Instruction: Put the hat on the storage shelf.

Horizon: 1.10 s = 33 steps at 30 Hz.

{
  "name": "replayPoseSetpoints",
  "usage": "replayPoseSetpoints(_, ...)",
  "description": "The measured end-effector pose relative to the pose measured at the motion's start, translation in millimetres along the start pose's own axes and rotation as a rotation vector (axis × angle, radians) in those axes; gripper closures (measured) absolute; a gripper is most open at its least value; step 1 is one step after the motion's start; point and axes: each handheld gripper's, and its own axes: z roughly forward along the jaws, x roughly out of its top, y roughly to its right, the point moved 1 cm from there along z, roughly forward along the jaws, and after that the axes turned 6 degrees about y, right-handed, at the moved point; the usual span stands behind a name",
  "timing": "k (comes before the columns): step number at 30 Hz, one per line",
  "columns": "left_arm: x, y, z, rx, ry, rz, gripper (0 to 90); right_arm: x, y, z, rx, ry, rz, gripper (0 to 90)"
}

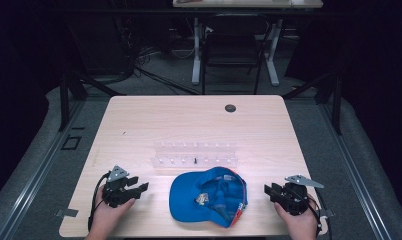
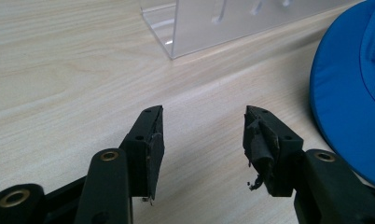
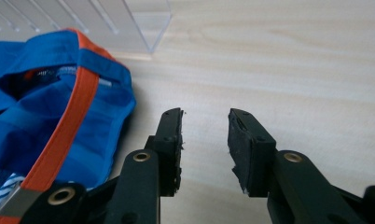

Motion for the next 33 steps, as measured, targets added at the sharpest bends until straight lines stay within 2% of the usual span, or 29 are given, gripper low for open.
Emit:
replayPoseSetpoints(1,0.0,0.0,0.0,0.000,0.000,0.000,48.2,0.0,0.0,0.0,0.000,0.000,0.000,64.7)
replayPoseSetpoints(2,0.1,0.4,0.5,0.000,0.003,0.012,48.2,-0.5,-0.3,1.3,-0.004,-0.027,0.007,63.9)
replayPoseSetpoints(5,-0.3,1.3,0.8,-0.001,-0.001,0.021,48.2,0.2,-2.5,1.1,-0.004,-0.035,0.002,62.5)
replayPoseSetpoints(8,-0.7,3.7,0.7,-0.017,-0.009,0.025,48.2,2.6,-7.1,-1.2,0.034,-0.041,0.027,61.5)
replayPoseSetpoints(9,-0.7,3.7,0.7,-0.017,-0.009,0.025,48.2,2.6,-7.1,-1.2,0.034,-0.041,0.027,61.5)
replayPoseSetpoints(10,0.0,4.2,0.6,-0.021,-0.009,0.033,48.0,2.4,-9.1,-1.3,0.055,-0.046,0.045,61.5)
replayPoseSetpoints(11,0.0,4.2,0.6,-0.021,-0.009,0.033,48.0,2.4,-9.1,-1.3,0.055,-0.046,0.045,61.5)
replayPoseSetpoints(12,-0.1,4.6,0.8,-0.015,-0.016,0.040,47.9,3.1,-9.8,-1.9,0.082,-0.054,0.057,61.5)
replayPoseSetpoints(13,-0.1,4.6,0.8,-0.015,-0.016,0.040,47.9,3.1,-9.8,-1.9,0.082,-0.054,0.057,61.5)
replayPoseSetpoints(14,-0.5,4.2,0.4,-0.018,-0.016,0.035,47.9,5.4,-10.4,-3.8,0.109,-0.047,0.089,60.8)
replayPoseSetpoints(16,-0.8,4.2,-0.2,-0.016,-0.013,0.035,47.9,6.5,-10.4,-4.7,0.119,-0.049,0.097,60.5)
replayPoseSetpoints(18,-1.8,4.7,-1.1,-0.016,-0.019,0.041,47.9,11.1,-11.8,-7.0,0.159,-0.068,0.139,60.7)
replayPoseSetpoints(26,-1.1,6.1,-0.2,-0.018,-0.009,0.038,47.7,20.9,-17.1,-5.9,0.234,-0.134,0.178,60.1)
replayPoseSetpoints(28,-0.6,5.2,0.9,-0.019,-0.021,0.044,47.7,27.1,-15.0,-4.4,0.284,-0.142,0.226,59.0)
replayPoseSetpoints(29,-0.6,5.2,0.9,-0.019,-0.021,0.044,47.7,27.1,-15.0,-4.4,0.284,-0.142,0.226,59.0)
replayPoseSetpoints(30,-0.6,5.4,1.7,-0.020,-0.021,0.044,47.7,29.2,-13.8,-2.5,0.313,-0.158,0.253,58.6)
replayPoseSetpoints(33,-0.3,6.3,2.1,-0.020,-0.027,0.049,47.7,30.3,-15.6,0.8,0.328,-0.172,0.263,57.7)
